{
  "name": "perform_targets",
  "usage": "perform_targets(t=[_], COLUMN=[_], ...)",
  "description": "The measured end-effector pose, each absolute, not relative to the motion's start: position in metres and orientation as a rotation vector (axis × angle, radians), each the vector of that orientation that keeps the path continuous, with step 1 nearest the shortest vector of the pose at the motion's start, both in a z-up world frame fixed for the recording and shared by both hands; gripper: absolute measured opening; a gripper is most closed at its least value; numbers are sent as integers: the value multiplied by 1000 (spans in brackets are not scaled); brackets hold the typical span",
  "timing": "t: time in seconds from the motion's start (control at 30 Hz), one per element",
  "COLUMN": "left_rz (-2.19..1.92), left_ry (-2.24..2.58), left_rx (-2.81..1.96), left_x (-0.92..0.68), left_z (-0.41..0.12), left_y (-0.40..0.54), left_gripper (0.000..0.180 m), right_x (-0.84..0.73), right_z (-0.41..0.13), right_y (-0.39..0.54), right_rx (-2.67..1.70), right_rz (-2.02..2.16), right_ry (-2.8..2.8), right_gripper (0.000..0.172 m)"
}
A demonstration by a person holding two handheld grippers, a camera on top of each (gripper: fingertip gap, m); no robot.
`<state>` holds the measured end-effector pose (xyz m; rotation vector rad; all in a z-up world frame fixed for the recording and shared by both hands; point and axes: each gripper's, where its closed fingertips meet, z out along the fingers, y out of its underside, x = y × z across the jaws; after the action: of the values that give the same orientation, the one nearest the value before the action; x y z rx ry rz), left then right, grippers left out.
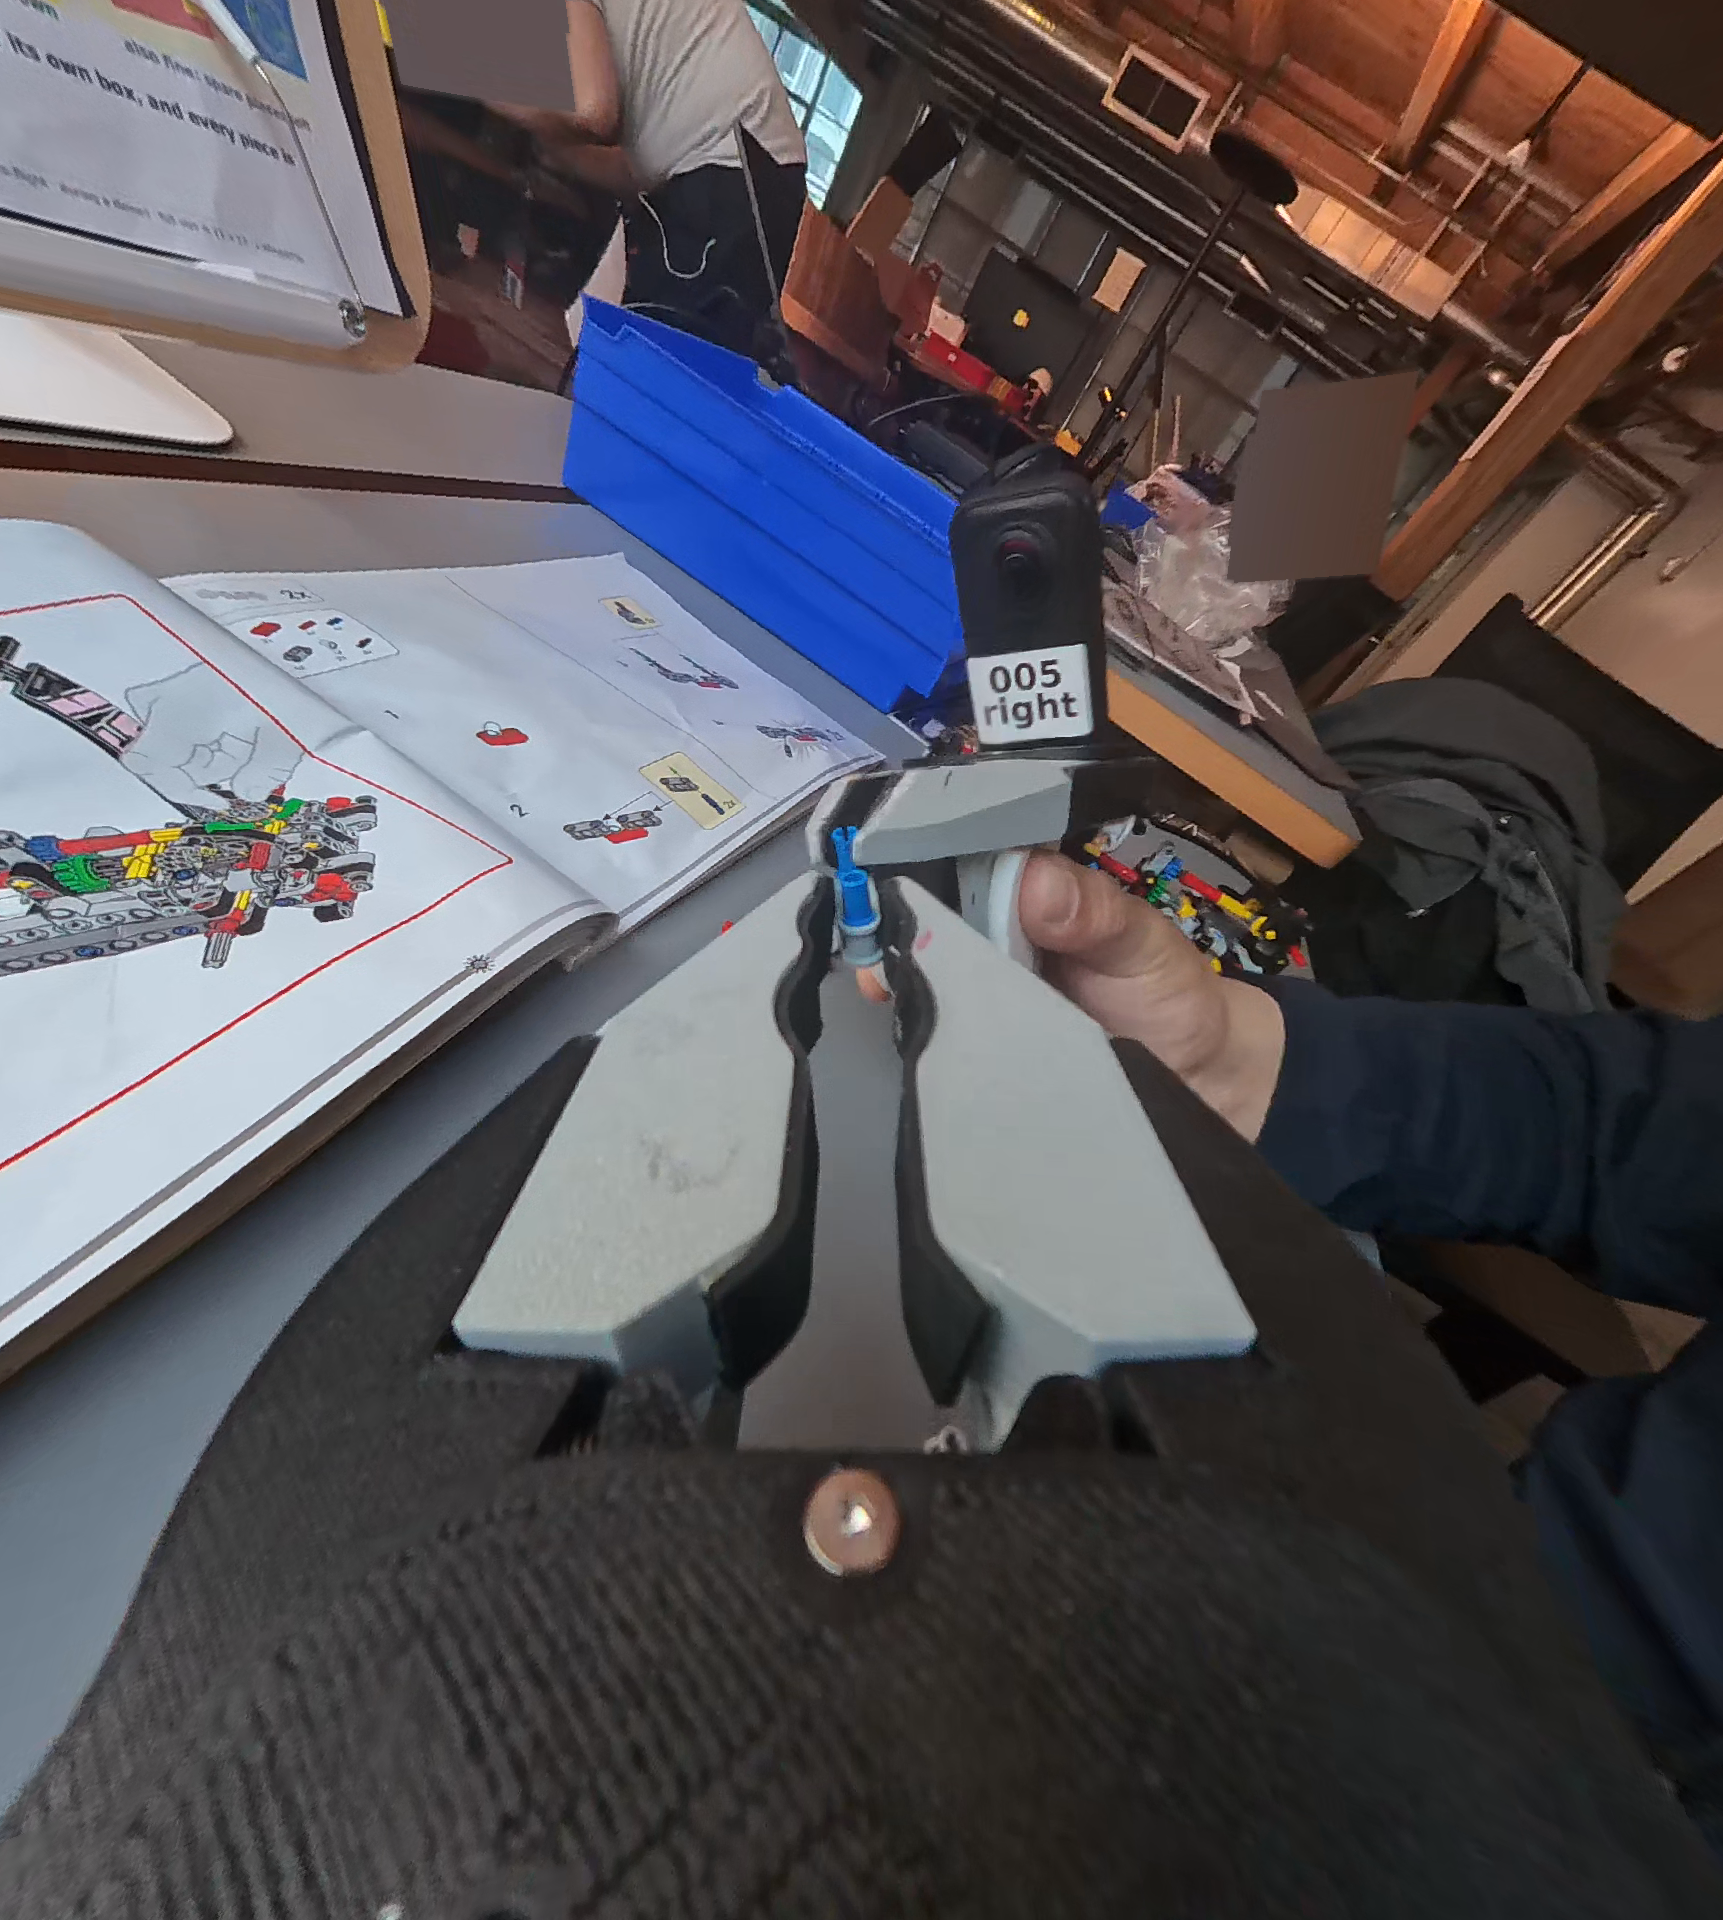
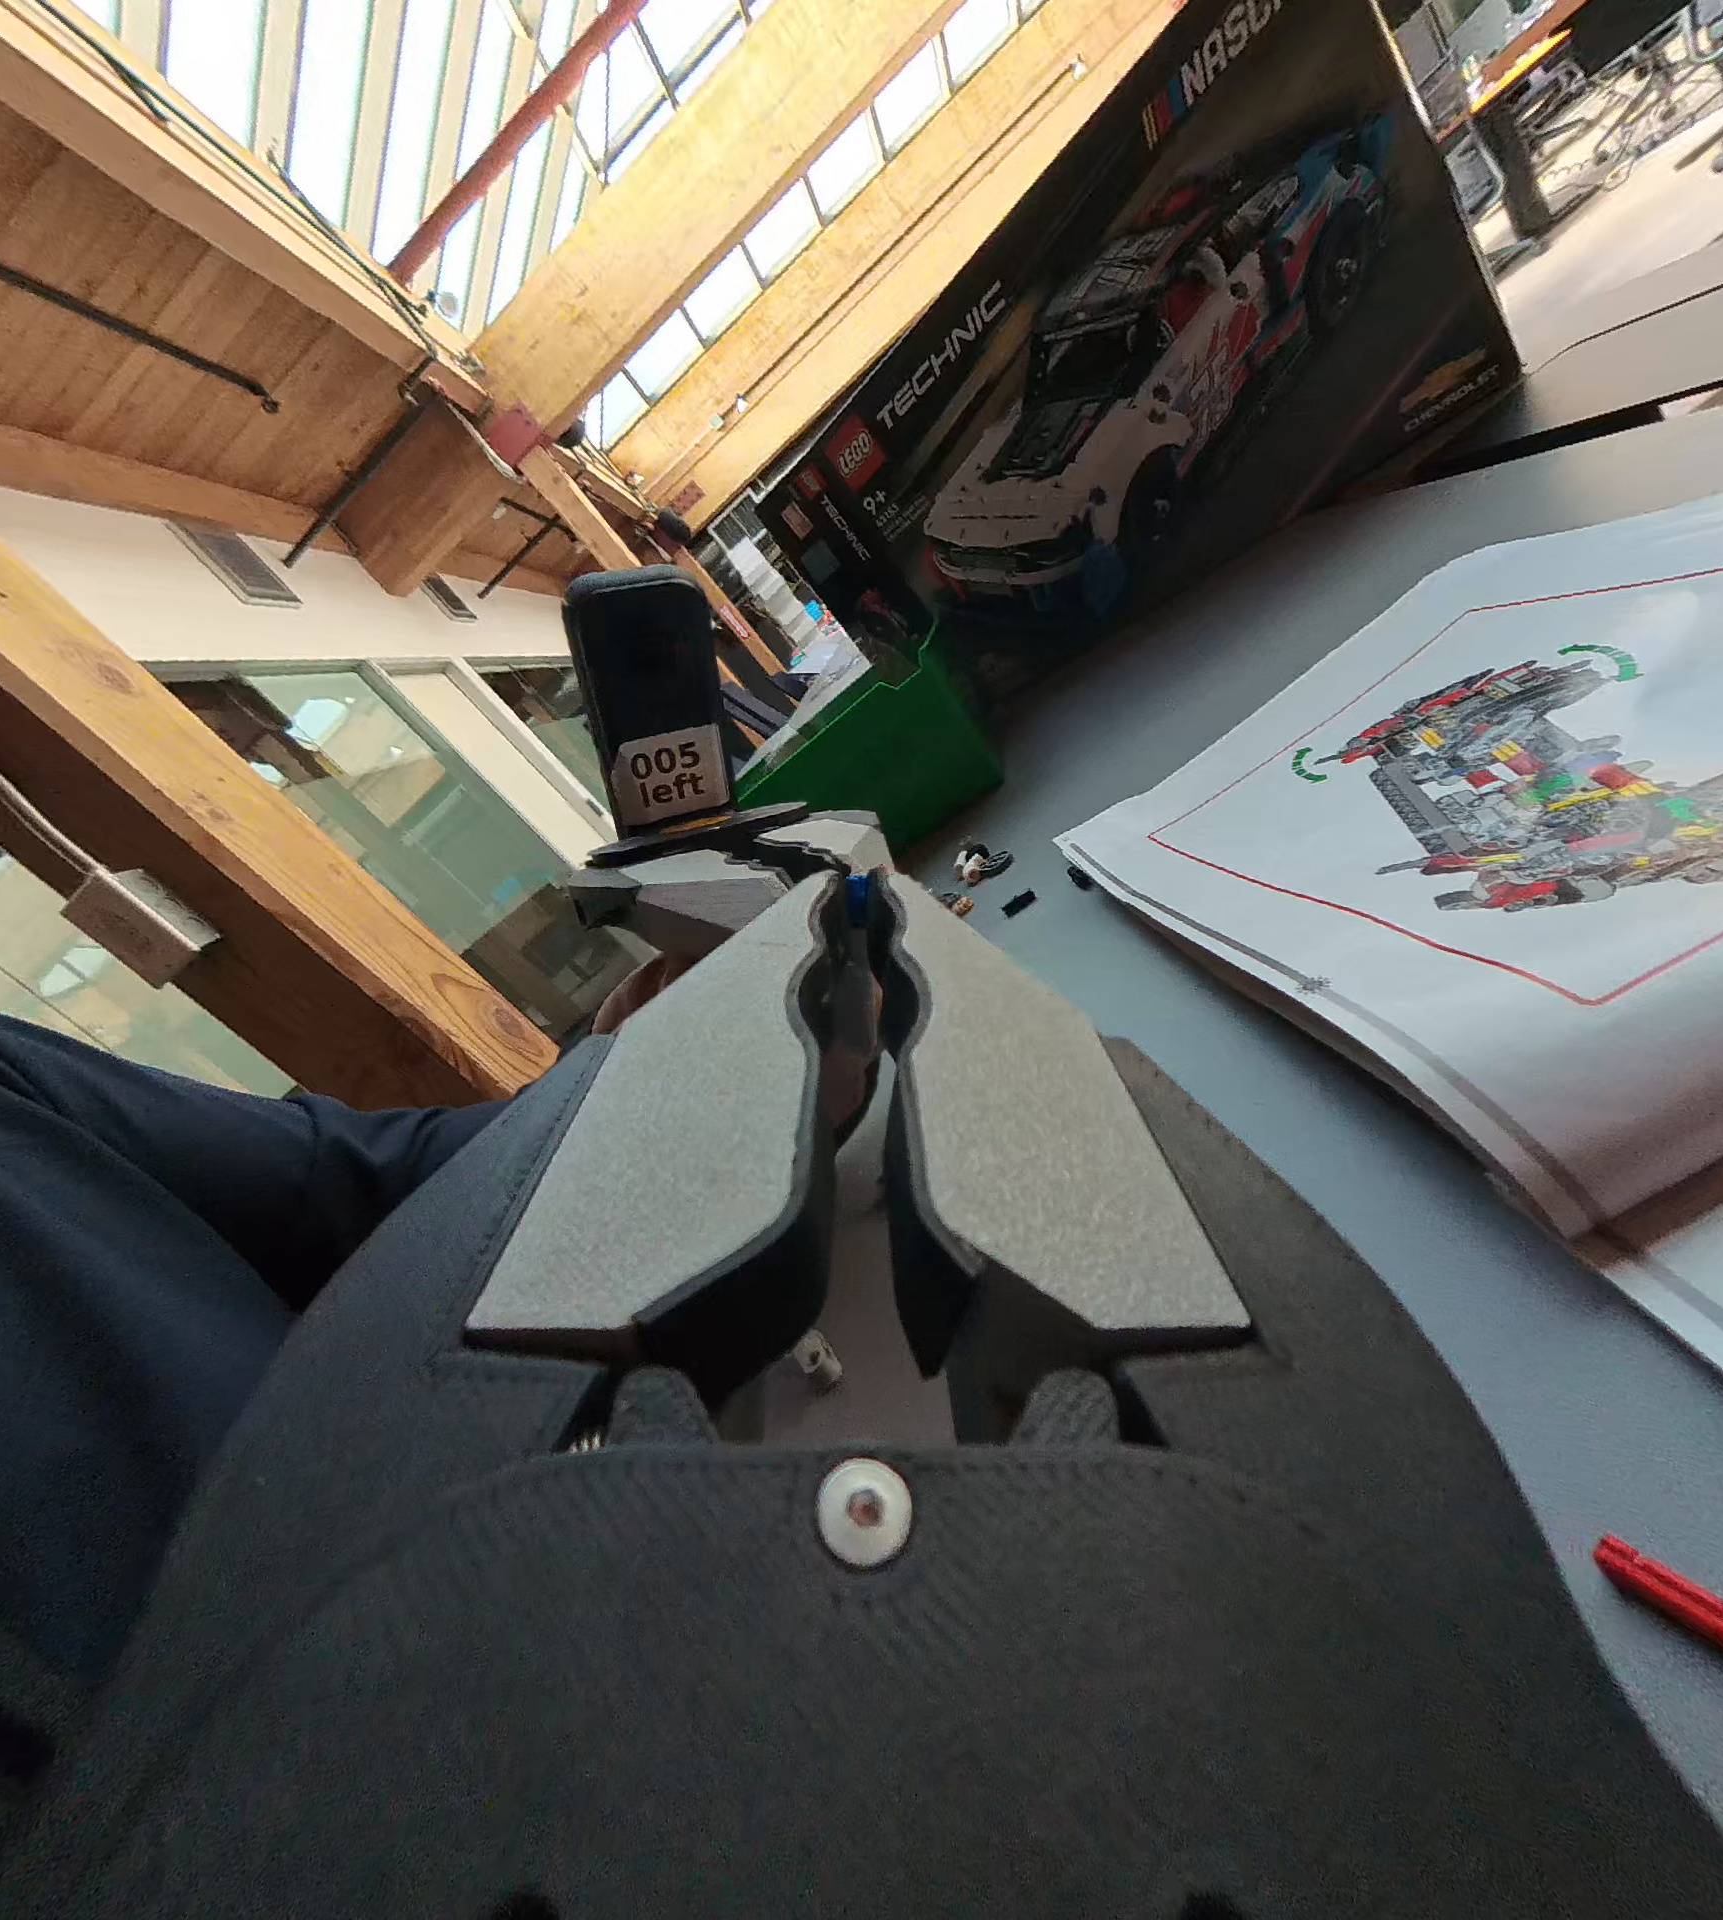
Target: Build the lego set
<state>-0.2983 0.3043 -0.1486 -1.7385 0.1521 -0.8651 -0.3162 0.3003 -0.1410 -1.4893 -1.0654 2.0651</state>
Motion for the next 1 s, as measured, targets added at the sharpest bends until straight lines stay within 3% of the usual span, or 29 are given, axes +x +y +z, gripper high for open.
perform_targets(t=[0.2, 0.27, 0.67, 1.0], left_rz=[-980, -928, -735, -838], left_ry=[123, 108, 129, 54], left_rx=[-1689, -1699, -1682, -1658], left_x=[-297, -302, -306, -308], left_z=[-144, -147, -144, -142], left_y=[300, 302, 307, 307], left_gripper=[15, 6, 6, 2], right_x=[-316, -317, -318, -319], right_z=[-141, -143, -144, -146], right_y=[299, 300, 304, 306], right_rx=[-1492, -1506, -1533, -1568], right_rz=[2085, 2093, 2101, 2052], right_ry=[-1065, -1063, -1028, -963], right_gripper=[0, 0, 0, 0])
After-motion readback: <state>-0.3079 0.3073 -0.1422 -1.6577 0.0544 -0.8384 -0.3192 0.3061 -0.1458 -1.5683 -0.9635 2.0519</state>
